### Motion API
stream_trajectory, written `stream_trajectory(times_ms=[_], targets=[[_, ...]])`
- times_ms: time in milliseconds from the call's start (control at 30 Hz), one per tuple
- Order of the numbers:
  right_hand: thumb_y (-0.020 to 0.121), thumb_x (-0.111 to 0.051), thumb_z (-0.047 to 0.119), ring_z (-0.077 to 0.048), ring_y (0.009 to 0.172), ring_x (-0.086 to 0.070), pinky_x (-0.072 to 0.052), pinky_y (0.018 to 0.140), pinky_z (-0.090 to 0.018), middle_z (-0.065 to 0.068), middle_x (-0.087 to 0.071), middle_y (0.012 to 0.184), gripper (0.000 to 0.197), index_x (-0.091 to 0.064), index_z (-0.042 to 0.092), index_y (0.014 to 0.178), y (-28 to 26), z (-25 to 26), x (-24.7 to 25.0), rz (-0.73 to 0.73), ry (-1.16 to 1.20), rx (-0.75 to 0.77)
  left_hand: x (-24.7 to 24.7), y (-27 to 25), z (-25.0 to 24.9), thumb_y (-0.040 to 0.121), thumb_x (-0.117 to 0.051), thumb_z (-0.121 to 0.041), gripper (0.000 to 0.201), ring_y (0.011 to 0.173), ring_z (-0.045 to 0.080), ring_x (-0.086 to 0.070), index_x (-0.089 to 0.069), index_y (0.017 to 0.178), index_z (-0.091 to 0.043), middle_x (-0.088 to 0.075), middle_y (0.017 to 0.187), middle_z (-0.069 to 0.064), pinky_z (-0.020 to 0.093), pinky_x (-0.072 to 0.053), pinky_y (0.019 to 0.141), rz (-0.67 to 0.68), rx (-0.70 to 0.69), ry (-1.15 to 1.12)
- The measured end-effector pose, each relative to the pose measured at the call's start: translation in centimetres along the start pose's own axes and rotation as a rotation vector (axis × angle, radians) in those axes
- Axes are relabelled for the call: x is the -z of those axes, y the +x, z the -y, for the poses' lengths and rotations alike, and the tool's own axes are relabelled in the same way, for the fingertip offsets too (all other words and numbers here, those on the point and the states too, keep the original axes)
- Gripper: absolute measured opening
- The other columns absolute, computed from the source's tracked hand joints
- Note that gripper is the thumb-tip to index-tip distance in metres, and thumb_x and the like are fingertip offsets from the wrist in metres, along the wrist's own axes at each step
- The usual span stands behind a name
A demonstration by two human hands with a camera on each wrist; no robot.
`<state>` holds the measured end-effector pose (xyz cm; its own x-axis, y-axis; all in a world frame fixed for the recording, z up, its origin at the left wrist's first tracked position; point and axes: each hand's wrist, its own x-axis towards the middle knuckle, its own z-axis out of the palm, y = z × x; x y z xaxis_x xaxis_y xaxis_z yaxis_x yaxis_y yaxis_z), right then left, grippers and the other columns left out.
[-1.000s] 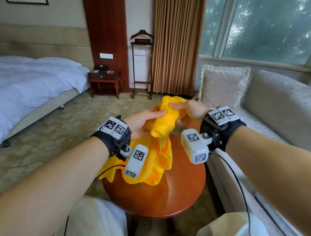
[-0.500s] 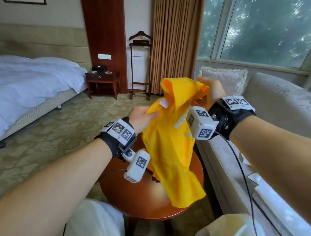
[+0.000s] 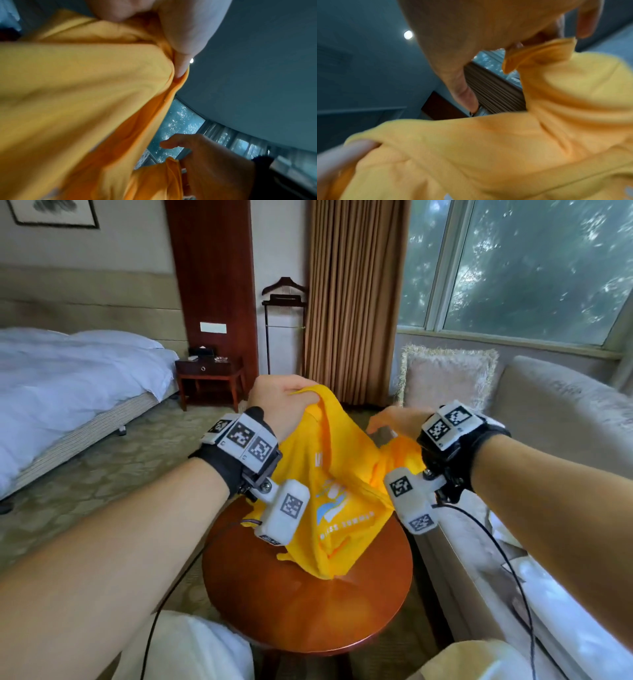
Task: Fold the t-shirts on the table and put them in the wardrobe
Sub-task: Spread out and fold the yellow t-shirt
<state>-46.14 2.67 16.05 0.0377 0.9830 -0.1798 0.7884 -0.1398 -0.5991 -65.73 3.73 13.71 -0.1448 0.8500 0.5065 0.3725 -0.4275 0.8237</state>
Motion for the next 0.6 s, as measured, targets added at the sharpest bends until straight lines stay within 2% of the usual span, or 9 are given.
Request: stream_trajectory(times_ms=[100, 167, 233, 300, 367, 433, 467, 533, 600], targets=[[0.098, -0.048, 0.022, -0.034, 0.136, -0.037, -0.033, 0.106, -0.037, -0.018, -0.042, 0.146, 0.045, -0.045, 0.000, 0.138, -2.0, 1.4, -0.2, -0.008, -0.035, 0.014, 0.0, -0.2, -1.5, 0.066, -0.080, -0.024, 0.019, 0.078, 0.008, -0.067, -0.071, 0.053, -0.037, -0.069, 0.063, -0.016, 0.023, -0.053, 0.072, -0.047, -0.022, 0.058], [0.093, -0.056, 0.029, -0.032, 0.130, -0.044, -0.038, 0.102, -0.040, -0.015, -0.048, 0.141, 0.048, -0.050, 0.005, 0.135, -3.0, 1.9, 0.0, -0.040, 0.039, 0.054, 0.1, -0.3, -2.4, 0.064, -0.080, -0.025, 0.018, 0.077, 0.013, -0.067, -0.070, 0.051, -0.032, -0.069, 0.061, -0.011, 0.027, -0.054, 0.070, -0.077, -0.029, 0.073], [0.081, -0.067, 0.035, -0.027, 0.117, -0.054, -0.043, 0.091, -0.043, -0.010, -0.057, 0.128, 0.051, -0.057, 0.013, 0.126, -3.3, 2.2, -0.3, 0.066, 0.211, 0.040, 0.2, -0.5, -3.2, 0.063, -0.080, -0.025, 0.015, 0.077, 0.016, -0.067, -0.071, 0.052, -0.029, -0.070, 0.063, -0.006, 0.030, -0.056, 0.071, -0.093, -0.011, 0.091], [0.078, -0.073, 0.035, -0.018, 0.104, -0.062, -0.048, 0.081, -0.036, -0.003, -0.066, 0.112, 0.042, -0.065, 0.015, 0.114, -3.7, 2.6, -1.2, 0.184, 0.195, 0.054, 0.5, -0.7, -3.9, 0.062, -0.079, -0.026, 0.011, 0.078, 0.015, -0.068, -0.072, 0.054, -0.029, -0.071, 0.065, -0.005, 0.031, -0.056, 0.074, -0.088, -0.008, 0.090], [0.080, -0.076, 0.025, -0.014, 0.084, -0.065, -0.050, 0.062, -0.023, 0.000, -0.070, 0.089, 0.022, -0.068, 0.013, 0.096, -3.8, 2.5, -2.2, 0.159, 0.071, 0.129, 0.9, -0.8, -4.6, 0.064, -0.079, -0.027, 0.011, 0.080, 0.013, -0.068, -0.072, 0.057, -0.030, -0.072, 0.067, -0.008, 0.030, -0.056, 0.077, -0.050, 0.000, 0.057], [0.082, -0.072, 0.018, -0.020, 0.075, -0.062, -0.051, 0.062, -0.026, -0.004, -0.066, 0.079, 0.009, -0.068, 0.011, 0.085, -3.6, 2.2, -3.0, 0.057, 0.004, 0.180, 1.3, -1.0, -5.4, 0.069, -0.079, -0.028, 0.013, 0.078, 0.009, -0.066, -0.072, 0.058, -0.032, -0.070, 0.066, -0.012, 0.026, -0.054, 0.075, -0.019, -0.011, 0.036], [0.083, -0.070, 0.016, -0.022, 0.077, -0.062, -0.055, 0.068, -0.031, -0.007, -0.065, 0.083, 0.009, -0.068, 0.009, 0.088, -3.4, 1.8, -3.2, 0.046, 0.012, 0.165, 1.6, -1.2, -5.9, 0.071, -0.079, -0.027, 0.014, 0.075, 0.006, -0.064, -0.072, 0.059, -0.031, -0.069, 0.065, -0.014, 0.024, -0.052, 0.073, -0.021, -0.014, 0.023], [0.085, -0.066, 0.016, -0.024, 0.085, -0.063, -0.058, 0.079, -0.039, -0.009, -0.064, 0.096, 0.025, -0.065, 0.005, 0.108, -3.3, 0.8, -3.3, 0.024, 0.067, 0.106, 2.4, -1.4, -6.6, 0.073, -0.078, -0.026, 0.010, 0.067, 0.006, -0.062, -0.075, 0.063, -0.025, -0.068, 0.064, -0.009, 0.022, -0.049, 0.067, -0.062, -0.025, -0.007], [0.090, -0.062, 0.021, -0.023, 0.087, -0.061, -0.057, 0.072, -0.035, -0.009, -0.060, 0.101, 0.035, -0.060, 0.005, 0.121, -4.1, -0.2, -3.0, 0.001, 0.139, 0.063, 3.6, -1.6, -7.1, 0.073, -0.075, -0.027, 0.015, 0.063, 0.015, -0.058, -0.074, 0.065, -0.014, -0.064, 0.064, 0.003, 0.027, -0.046, 0.062, -0.113, 0.009, -0.024]])
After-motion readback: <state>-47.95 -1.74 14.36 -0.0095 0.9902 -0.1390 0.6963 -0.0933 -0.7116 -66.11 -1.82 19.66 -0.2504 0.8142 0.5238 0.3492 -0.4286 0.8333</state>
